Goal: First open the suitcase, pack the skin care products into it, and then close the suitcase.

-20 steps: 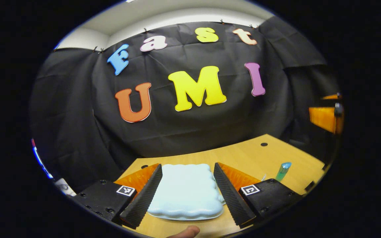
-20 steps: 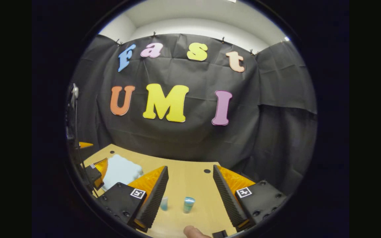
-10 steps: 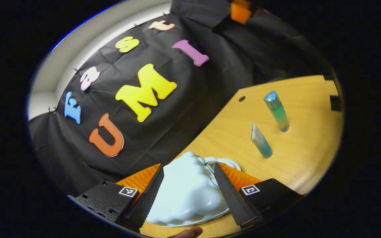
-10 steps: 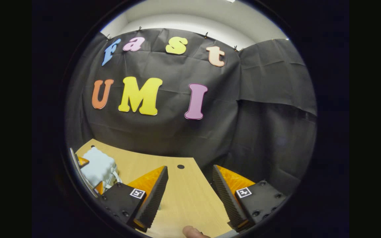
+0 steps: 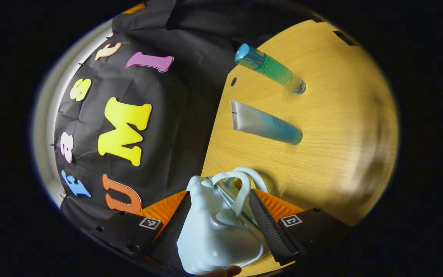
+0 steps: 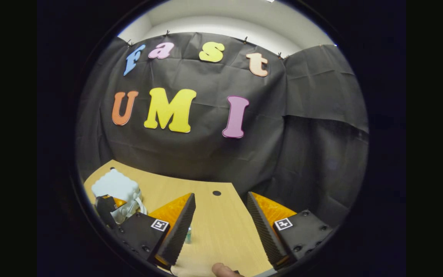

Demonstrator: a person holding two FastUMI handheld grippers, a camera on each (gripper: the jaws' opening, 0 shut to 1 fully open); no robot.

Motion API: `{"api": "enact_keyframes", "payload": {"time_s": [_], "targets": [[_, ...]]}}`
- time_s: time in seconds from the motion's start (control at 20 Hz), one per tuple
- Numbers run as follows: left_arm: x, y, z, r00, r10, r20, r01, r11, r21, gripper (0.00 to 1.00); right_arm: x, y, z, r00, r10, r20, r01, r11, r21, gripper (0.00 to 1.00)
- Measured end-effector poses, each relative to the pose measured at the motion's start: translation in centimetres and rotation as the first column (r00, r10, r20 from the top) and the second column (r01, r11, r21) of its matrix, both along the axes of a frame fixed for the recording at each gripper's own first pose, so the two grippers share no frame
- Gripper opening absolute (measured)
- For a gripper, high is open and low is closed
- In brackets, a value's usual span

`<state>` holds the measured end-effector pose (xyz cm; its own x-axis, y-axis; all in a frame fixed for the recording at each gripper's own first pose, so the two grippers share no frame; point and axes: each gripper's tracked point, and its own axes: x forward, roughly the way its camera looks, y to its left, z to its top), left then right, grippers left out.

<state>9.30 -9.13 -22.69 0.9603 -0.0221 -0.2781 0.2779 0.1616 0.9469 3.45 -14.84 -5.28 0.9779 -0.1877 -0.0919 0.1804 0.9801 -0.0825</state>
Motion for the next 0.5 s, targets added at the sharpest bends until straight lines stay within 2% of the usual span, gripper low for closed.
{"api": "enact_keyframes", "payload": {"time_s": [0.1, 0.3, 0.4, 0.45, 0.5], "targets": [[0.5, 0.5, -0.8, 0.999, 0.029, -0.027, -0.029, 0.999, 0.024, 0.93, 0.3, -0.1, -0.5, 1.000, 0.003, -0.009, -0.003, 1.000, 0.001, 0.81], [1.0, 0.0, -1.0, 0.999, 0.015, -0.030, -0.014, 0.998, 0.055, 0.83, 0.7, -1.0, -0.9, 1.000, -0.011, -0.017, 0.011, 1.000, 0.010, 0.81], [1.3, -0.2, -1.4, 0.999, 0.021, -0.045, -0.018, 0.998, 0.063, 0.72, 0.7, -1.1, -1.7, 0.999, -0.015, -0.034, 0.016, 1.000, 0.020, 0.81], [1.4, 0.0, -1.7, 0.998, 0.031, -0.056, -0.027, 0.997, 0.067, 0.63, 0.8, -1.1, -1.9, 0.999, -0.014, -0.042, 0.015, 1.000, 0.023, 0.81], [1.5, 0.1, -1.9, 0.997, 0.035, -0.068, -0.031, 0.997, 0.069, 0.59, 0.8, -1.1, -2.1, 0.999, -0.016, -0.047, 0.017, 1.000, 0.023, 0.81]]}}
